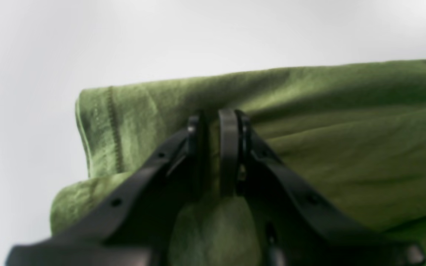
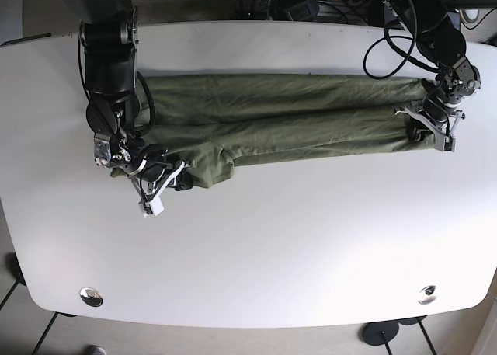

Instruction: Fold the T-shirt properly

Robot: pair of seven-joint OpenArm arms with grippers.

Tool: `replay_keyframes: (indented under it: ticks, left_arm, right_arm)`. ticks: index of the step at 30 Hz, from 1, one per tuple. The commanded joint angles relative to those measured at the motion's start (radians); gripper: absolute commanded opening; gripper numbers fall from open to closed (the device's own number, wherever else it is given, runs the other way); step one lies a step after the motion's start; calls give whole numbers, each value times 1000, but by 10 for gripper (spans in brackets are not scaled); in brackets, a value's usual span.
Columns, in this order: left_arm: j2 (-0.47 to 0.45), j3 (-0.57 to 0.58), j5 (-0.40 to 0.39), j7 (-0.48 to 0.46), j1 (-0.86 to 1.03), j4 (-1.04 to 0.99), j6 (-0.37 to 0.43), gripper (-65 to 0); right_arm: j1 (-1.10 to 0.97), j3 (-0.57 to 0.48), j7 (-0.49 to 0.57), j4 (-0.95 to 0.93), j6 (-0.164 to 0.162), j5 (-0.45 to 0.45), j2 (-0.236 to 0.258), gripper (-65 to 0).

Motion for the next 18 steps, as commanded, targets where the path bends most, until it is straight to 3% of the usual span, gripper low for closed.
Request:
replay_keyframes:
  ticks: [1, 4, 7, 11, 15, 18]
  left_arm:
    - [-13, -4, 56, 60, 4, -1, 17, -601]
    - [-13, -4, 56, 60, 4, -1, 17, -601]
    - [-13, -4, 56, 60, 4, -1, 17, -601]
    - [-13, -4, 56, 60, 4, -1, 17, -601]
    - [-13, -4, 56, 60, 4, -1, 17, -601]
    - [-13, -4, 56, 60, 4, -1, 17, -601]
  right_arm:
    - [-13, 2, 3, 110, -1, -7, 15, -637]
    - [-84, 8, -77, 350, -8, -5, 17, -636]
    - [-174, 96, -189, 577, -8, -5, 4, -636]
    - [-300, 205, -344, 831, -8, -5, -49, -636]
    - [-424, 255, -390, 936, -4, -5, -89, -636]
    - [-530, 271, -386, 959, -2, -4, -91, -636]
